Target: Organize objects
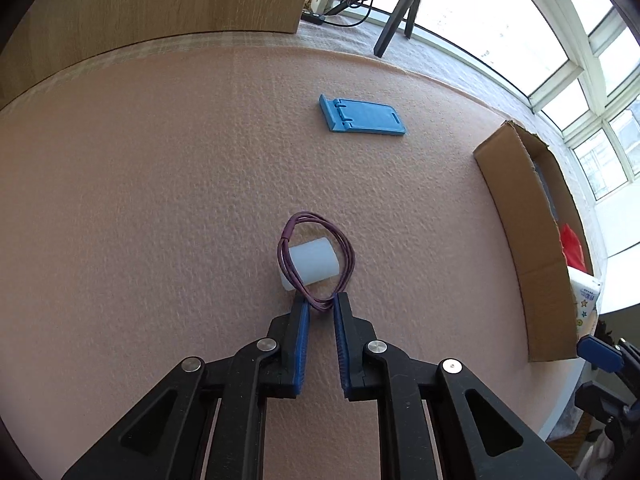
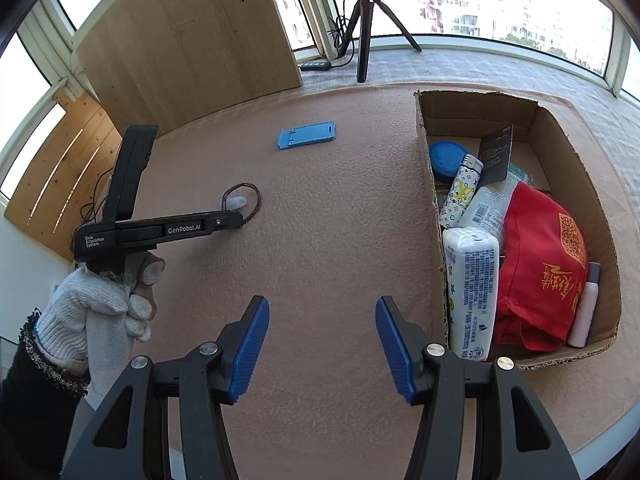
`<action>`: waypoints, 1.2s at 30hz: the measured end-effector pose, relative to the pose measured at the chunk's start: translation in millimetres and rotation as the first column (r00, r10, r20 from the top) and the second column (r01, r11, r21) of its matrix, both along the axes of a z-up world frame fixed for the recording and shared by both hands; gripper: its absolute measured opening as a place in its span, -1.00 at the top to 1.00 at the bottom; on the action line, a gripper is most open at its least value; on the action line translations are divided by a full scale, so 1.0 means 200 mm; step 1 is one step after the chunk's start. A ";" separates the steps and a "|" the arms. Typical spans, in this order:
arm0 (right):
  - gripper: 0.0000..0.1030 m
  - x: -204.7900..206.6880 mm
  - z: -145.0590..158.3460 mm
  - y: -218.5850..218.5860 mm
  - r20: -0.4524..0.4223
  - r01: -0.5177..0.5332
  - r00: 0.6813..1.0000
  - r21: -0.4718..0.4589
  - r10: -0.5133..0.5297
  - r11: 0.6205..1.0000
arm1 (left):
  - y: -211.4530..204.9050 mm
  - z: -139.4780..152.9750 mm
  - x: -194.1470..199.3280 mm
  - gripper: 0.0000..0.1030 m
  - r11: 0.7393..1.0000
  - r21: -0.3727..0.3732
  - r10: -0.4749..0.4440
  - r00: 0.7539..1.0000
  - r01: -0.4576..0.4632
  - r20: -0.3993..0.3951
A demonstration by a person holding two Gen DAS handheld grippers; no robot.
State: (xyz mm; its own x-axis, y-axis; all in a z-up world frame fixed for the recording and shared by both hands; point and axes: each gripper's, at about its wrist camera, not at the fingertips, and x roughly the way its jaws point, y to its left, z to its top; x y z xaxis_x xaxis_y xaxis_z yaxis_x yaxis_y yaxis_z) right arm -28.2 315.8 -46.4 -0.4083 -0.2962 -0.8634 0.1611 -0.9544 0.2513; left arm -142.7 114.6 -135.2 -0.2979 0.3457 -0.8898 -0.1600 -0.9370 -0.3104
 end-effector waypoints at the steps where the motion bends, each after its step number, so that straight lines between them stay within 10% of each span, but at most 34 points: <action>1: 0.00 0.00 0.00 0.00 0.000 -0.001 1.000 -0.001 0.001 1.000 | 0.00 0.00 0.03 0.75 1.000 0.007 -0.002 1.000 0.001 0.002; 15: 0.00 0.01 0.01 -0.07 -0.001 -0.028 1.000 -0.009 0.028 1.000 | -0.05 0.06 0.27 0.75 0.998 0.069 0.002 1.000 -0.001 -0.020; 20: 0.00 0.02 0.00 -0.07 0.001 -0.026 1.000 -0.013 0.026 1.000 | -0.12 0.15 0.16 0.73 0.997 0.041 0.071 0.995 -0.068 -0.068; 26: 0.00 0.03 -0.01 -0.07 0.011 -0.026 1.000 -0.018 0.026 0.999 | -0.02 0.16 0.03 0.17 0.997 -0.063 0.039 0.994 -0.046 -0.101; 36: 0.00 0.05 -0.01 -0.04 0.014 -0.007 1.000 -0.022 0.008 1.000 | 0.06 0.05 -0.04 0.17 0.990 -0.138 0.024 0.996 -0.036 -0.086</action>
